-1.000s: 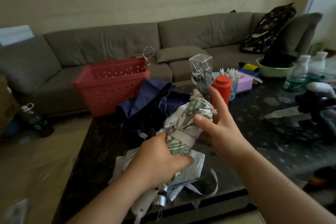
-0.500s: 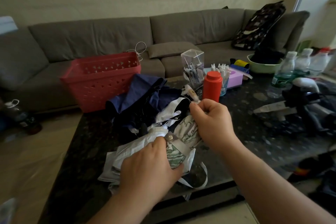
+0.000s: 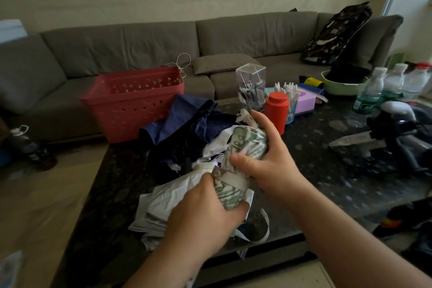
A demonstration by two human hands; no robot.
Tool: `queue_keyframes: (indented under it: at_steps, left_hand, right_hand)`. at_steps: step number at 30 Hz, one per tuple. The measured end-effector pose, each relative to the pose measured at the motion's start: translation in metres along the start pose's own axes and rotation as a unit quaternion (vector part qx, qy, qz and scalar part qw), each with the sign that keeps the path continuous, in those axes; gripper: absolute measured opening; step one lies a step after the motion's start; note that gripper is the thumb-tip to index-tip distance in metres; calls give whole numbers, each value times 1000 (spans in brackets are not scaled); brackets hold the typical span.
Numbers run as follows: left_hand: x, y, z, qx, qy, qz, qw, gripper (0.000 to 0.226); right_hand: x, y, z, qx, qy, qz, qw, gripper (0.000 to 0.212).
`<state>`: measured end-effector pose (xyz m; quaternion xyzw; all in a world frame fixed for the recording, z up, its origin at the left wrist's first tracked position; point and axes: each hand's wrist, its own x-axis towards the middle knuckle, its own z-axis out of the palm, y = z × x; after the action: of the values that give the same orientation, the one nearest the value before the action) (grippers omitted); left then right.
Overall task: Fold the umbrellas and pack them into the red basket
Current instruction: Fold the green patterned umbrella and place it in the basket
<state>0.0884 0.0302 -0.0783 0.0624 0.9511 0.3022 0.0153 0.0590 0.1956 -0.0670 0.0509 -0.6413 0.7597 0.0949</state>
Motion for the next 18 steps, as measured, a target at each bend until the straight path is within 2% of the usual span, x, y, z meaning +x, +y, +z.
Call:
queue_keyframes:
  at_steps: [2, 3, 4, 6, 8, 10, 12, 14, 16, 18]
  left_hand:
    - [-5, 1, 7, 149, 89, 47, 984, 61]
    - [-5, 1, 12, 183, 128, 76, 972, 61]
    - [-5, 2, 14, 178, 159, 100, 966, 60]
    - [-5, 4, 17, 169, 161, 117, 965, 58]
    - [-6, 6, 13, 112, 85, 73, 987, 58]
    - [-4, 2, 3, 9, -6, 48, 999, 61]
    - [1, -3, -8, -118, -83, 37, 989, 62]
    - [7, -10, -10, -252, -160, 17, 954, 60]
    - [11, -13, -6, -310, -191, -3, 932, 60]
    - [12, -11, -4, -294, -175, 9, 940, 50]
  right_hand:
    - [-1, 0, 7, -9, 60, -11, 998, 72]
    - [0, 1, 12, -3, 100, -11, 995, 61]
    - [1, 2, 17, 5, 137, -10, 990, 52]
    - [3, 5, 21, 25, 179, 1, 984, 44]
    - [5, 3, 20, 62, 172, 12, 983, 48]
    - [6, 0, 14, 111, 149, 17, 983, 56]
    - [10, -5, 12, 165, 130, 29, 977, 54]
    - [16, -8, 13, 219, 126, 44, 967, 43]
    - [22, -8, 15, 264, 132, 69, 953, 32]
    - [26, -7, 18, 301, 130, 93, 940, 29]
